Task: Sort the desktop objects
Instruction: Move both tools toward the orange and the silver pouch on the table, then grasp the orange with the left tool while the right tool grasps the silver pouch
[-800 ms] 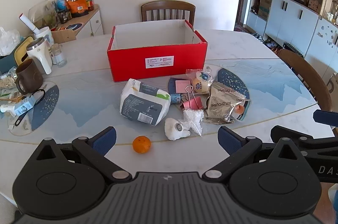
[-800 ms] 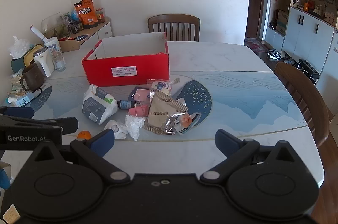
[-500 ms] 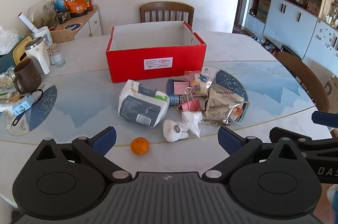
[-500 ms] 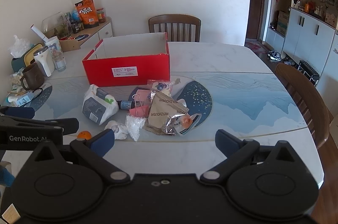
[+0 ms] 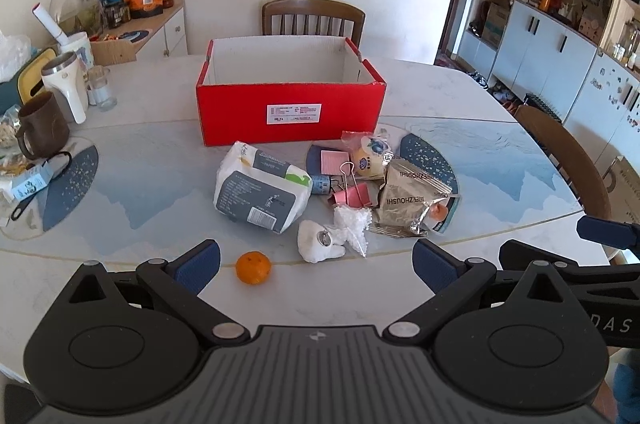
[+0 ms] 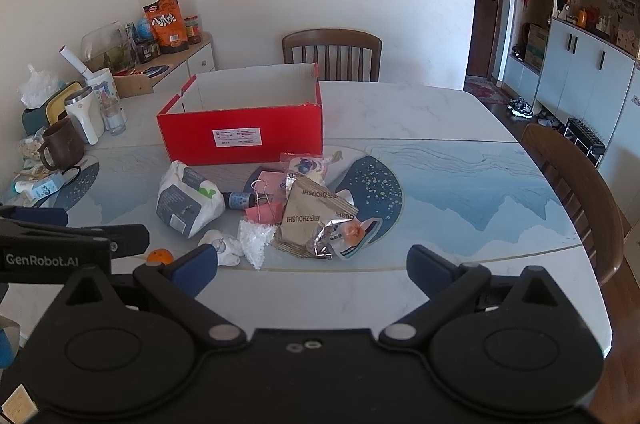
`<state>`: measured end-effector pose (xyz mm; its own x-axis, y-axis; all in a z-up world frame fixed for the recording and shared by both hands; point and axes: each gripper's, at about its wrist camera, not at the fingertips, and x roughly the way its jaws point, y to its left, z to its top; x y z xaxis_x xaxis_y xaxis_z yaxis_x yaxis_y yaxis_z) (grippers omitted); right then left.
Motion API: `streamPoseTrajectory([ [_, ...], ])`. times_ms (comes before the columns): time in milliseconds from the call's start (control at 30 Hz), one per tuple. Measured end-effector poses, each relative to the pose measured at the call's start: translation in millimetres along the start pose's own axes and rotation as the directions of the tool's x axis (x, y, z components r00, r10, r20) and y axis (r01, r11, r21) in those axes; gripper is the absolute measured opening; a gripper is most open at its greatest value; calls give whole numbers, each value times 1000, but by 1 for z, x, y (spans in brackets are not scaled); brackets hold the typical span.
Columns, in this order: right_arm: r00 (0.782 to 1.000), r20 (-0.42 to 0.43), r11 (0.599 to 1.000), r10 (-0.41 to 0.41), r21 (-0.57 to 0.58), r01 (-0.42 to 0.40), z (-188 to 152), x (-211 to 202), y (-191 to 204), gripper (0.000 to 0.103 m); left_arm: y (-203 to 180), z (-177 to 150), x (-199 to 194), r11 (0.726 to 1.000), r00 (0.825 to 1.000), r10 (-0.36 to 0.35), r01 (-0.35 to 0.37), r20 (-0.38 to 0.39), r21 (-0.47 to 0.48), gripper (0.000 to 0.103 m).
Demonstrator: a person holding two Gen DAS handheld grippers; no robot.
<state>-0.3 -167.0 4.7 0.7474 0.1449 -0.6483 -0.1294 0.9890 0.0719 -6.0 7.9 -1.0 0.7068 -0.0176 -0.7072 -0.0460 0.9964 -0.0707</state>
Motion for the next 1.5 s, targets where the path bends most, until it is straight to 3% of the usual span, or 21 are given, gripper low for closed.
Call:
streamPoseTrajectory([
  [200,1000,6,1000,4,-7,-4,0,0,0,101,-8,-1,1,998,999,46,-46,-10,48,103],
  [533,1000,27,999,11,-30,-10,3,-4,0,97,4,4,9,998,998,56,-56,-12,13,103],
  [800,997,72,997,24,-70,-19,9,10,-6,97,24,-5,33,998,999,51,-51,-2,44,103],
  [967,997,63,998,37,-54,-33,13,34,-8,97,40,-13,61,994,1000,13,-13,-2,111,103],
  [1100,999,28,998,19,-55,-18,14,60,-7,95,49,-20,88,989,999,-20,27,-49,144,102],
  [1233,1000,-2,998,1,-62,-1,17,87,-7,86,53,-26,107,986,997,-22,34,-76,166,102],
  [1500,996,-79,1000,-29,5,29,22,140,-10,86,61,-31,133,977,995,-13,35,-103,210,102],
])
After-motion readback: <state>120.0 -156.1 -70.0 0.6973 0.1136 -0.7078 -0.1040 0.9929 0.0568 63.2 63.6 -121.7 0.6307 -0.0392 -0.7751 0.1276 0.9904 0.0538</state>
